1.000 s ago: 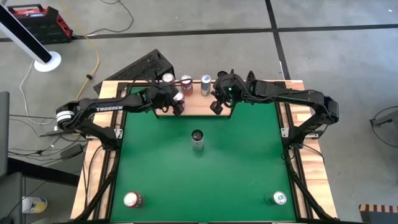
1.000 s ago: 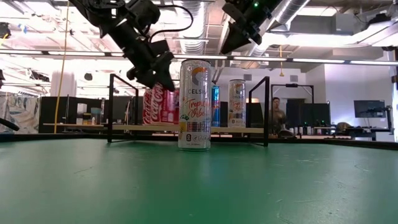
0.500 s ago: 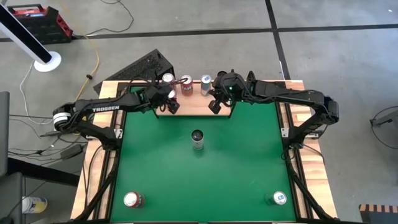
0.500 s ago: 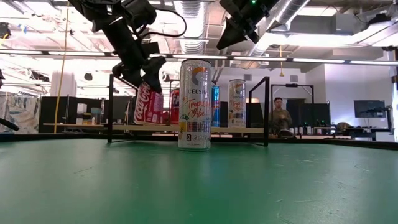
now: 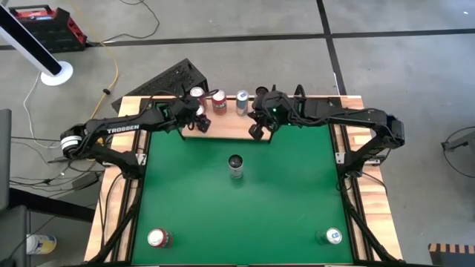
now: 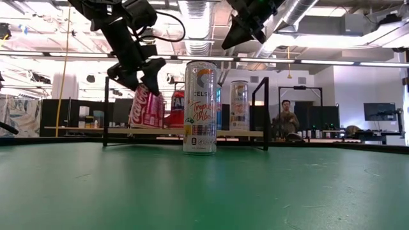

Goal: Place canned beverage on shelf
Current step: Put the red-white soda can on the shelf aligned with the other red-white soda can

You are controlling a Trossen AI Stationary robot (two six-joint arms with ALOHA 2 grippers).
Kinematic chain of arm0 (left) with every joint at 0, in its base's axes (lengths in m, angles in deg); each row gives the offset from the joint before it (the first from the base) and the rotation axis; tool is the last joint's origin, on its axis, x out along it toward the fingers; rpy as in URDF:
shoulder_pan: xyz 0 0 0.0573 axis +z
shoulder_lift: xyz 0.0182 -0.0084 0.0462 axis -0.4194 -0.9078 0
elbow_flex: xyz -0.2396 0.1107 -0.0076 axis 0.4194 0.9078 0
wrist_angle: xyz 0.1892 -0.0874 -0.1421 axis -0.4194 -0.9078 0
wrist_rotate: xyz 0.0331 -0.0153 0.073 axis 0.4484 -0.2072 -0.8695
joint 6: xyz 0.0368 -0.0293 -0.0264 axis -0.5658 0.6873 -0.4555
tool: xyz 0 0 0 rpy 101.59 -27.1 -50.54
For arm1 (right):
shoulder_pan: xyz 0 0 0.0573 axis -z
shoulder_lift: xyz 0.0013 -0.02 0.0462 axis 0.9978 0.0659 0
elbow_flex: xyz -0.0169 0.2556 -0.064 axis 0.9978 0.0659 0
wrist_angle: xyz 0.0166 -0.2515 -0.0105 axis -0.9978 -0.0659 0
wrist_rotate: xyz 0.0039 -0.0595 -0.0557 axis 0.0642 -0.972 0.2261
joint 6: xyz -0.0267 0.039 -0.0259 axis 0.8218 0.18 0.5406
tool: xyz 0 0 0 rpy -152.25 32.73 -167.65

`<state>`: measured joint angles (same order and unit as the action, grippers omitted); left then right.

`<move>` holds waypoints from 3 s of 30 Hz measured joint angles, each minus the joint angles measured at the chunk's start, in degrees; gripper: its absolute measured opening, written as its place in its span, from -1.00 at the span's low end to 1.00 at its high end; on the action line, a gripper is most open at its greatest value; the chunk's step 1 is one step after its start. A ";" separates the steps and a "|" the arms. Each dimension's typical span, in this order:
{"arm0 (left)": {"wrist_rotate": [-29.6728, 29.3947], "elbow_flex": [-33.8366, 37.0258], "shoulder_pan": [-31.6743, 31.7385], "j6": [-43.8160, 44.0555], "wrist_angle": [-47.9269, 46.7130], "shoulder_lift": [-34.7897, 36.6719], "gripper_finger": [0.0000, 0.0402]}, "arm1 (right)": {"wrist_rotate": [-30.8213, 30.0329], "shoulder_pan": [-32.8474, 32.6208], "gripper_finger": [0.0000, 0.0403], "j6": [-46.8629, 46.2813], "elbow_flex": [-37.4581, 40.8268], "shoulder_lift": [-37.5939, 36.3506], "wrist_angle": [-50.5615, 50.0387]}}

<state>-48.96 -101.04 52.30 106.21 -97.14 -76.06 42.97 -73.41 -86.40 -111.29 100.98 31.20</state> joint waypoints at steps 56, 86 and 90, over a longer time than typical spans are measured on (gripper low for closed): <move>3.98 -13.86 -12.43 -3.63 -3.65 -11.85 -0.05 | -0.02 0.76 -0.86 -0.55 0.00 0.02 0.11; -3.88 -25.50 -11.63 -22.28 -18.94 -25.02 -1.00 | 1.29 1.27 -0.89 -3.19 0.00 0.02 -0.72; -4.07 -25.50 -10.48 -23.11 -18.86 -25.02 -1.00 | 1.35 1.25 -0.90 -3.19 0.00 0.02 -0.61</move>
<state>-53.03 -126.54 41.82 83.10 -116.00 -101.08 44.32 -72.15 -89.59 -111.29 101.00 30.60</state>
